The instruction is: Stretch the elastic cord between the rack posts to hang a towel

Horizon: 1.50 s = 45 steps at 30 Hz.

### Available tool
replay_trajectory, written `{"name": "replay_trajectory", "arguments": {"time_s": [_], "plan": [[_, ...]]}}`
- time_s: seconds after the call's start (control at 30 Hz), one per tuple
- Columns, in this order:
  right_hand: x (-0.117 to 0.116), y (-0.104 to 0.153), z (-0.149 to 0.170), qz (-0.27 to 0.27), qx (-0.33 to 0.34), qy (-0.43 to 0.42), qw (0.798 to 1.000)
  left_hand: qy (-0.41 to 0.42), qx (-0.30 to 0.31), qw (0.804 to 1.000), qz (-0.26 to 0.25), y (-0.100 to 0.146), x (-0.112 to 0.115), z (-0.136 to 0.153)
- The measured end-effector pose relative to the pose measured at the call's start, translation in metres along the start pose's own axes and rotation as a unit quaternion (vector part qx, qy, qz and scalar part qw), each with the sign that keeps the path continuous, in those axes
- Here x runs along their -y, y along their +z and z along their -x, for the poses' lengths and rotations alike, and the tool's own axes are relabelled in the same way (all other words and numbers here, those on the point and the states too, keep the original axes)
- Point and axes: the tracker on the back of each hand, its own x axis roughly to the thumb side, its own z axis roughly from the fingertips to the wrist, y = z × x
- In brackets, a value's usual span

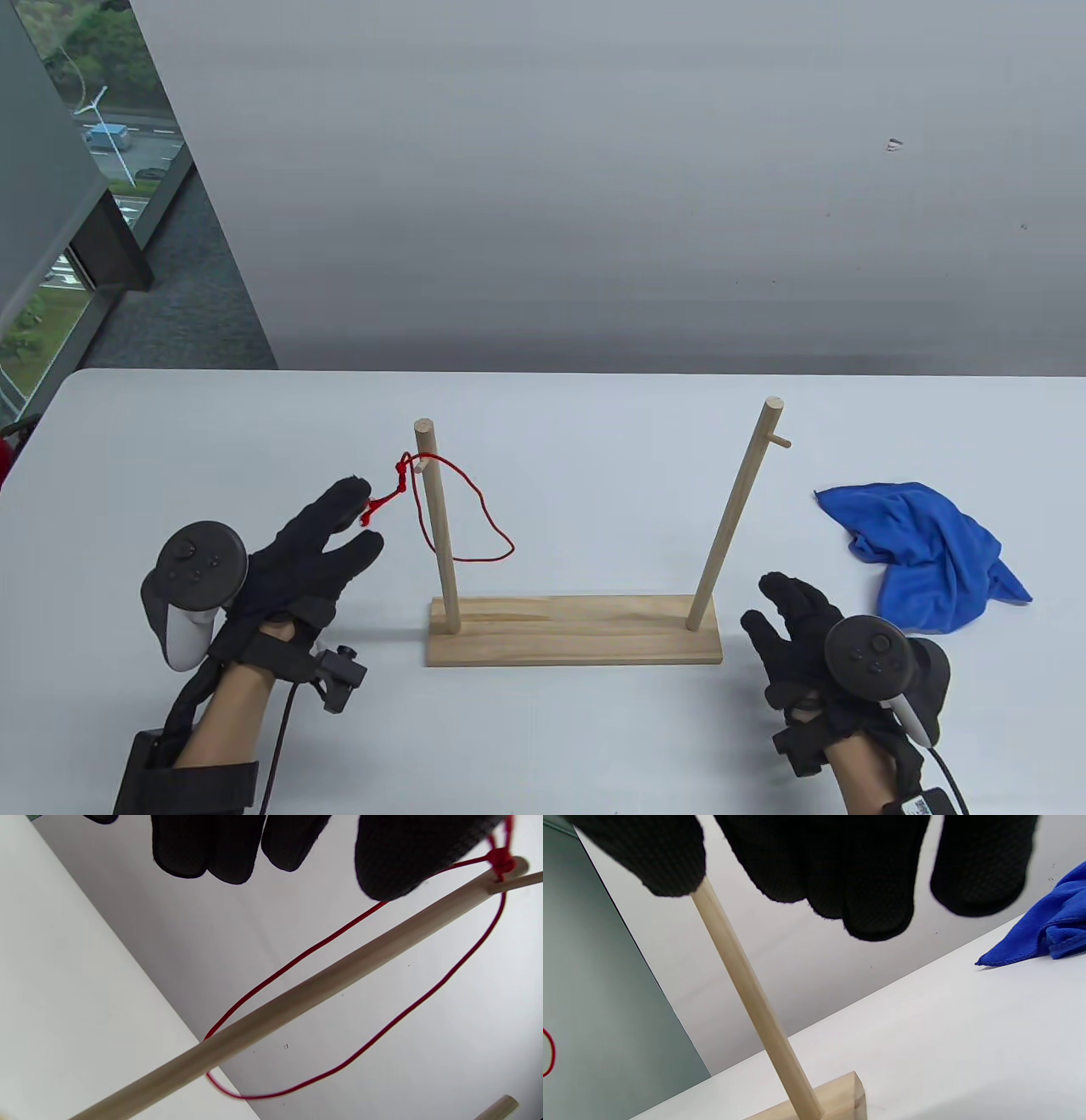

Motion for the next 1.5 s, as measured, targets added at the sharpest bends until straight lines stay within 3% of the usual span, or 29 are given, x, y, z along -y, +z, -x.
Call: {"name": "replay_trajectory", "arguments": {"time_s": [0.27,0.53,0.97,1.5], "plan": [[0.001,0.001,-0.012,0.03,0.054,-0.033,0.998,-0.023,-0.07,0.996,0.048,0.008,0.055,0.048],[0.004,0.006,-0.025,0.055,0.114,-0.062,0.99,-0.09,-0.082,0.99,0.071,0.004,0.092,0.071],[0.001,0.005,-0.071,0.028,0.175,-0.084,0.981,-0.163,-0.08,0.983,0.04,0.002,0.113,0.081],[-0.009,-0.036,-0.163,-0.023,0.219,-0.069,0.973,-0.206,-0.053,0.976,0.045,-0.005,0.122,0.08]]}}
